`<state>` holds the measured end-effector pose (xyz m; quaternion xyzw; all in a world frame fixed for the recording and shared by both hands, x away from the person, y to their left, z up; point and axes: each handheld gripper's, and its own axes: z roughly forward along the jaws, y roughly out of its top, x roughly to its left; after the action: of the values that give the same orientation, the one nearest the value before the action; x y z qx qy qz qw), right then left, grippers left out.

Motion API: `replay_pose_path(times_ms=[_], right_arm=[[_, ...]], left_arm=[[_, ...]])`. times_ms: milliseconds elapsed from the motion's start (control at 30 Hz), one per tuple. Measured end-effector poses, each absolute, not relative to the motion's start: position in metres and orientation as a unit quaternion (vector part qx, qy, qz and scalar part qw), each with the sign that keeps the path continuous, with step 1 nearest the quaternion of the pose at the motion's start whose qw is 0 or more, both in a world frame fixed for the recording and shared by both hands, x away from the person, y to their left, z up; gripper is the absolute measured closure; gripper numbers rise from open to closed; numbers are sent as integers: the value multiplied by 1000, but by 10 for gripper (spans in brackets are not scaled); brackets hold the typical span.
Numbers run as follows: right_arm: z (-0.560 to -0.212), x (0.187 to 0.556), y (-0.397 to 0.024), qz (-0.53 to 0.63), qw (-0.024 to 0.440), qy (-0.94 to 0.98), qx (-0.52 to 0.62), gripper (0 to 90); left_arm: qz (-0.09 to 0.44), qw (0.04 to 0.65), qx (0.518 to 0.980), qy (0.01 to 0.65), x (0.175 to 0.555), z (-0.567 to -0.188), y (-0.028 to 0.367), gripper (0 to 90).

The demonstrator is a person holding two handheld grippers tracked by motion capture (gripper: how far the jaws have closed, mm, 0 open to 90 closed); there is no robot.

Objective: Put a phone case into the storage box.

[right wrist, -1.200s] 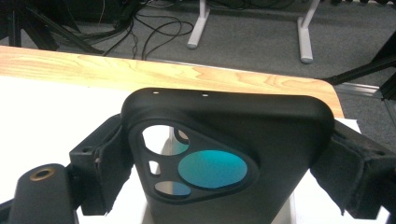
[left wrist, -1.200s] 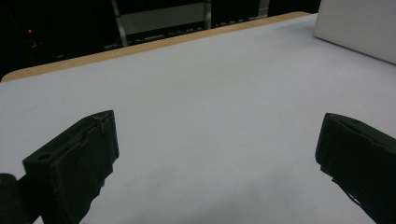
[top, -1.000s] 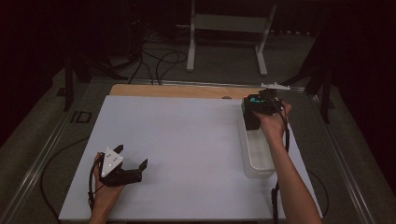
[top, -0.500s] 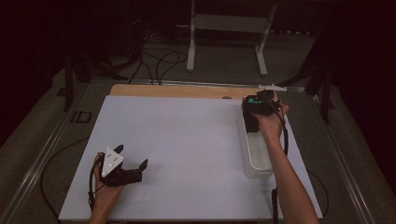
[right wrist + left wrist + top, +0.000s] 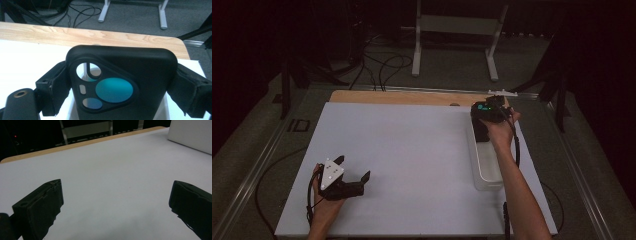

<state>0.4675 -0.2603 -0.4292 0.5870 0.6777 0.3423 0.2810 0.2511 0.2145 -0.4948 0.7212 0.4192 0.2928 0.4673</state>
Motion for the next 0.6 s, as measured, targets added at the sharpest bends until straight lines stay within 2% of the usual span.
replay_pose_path(times_ms=[167,600], right_arm=[[-431,469,-261,344,279,672,594,82],[-420,464,-264,373,279,672,576,82]], left_arm=[[291,467,723,418,251,-496,214,0],[291,467,722,421,251,-495,214,0]])
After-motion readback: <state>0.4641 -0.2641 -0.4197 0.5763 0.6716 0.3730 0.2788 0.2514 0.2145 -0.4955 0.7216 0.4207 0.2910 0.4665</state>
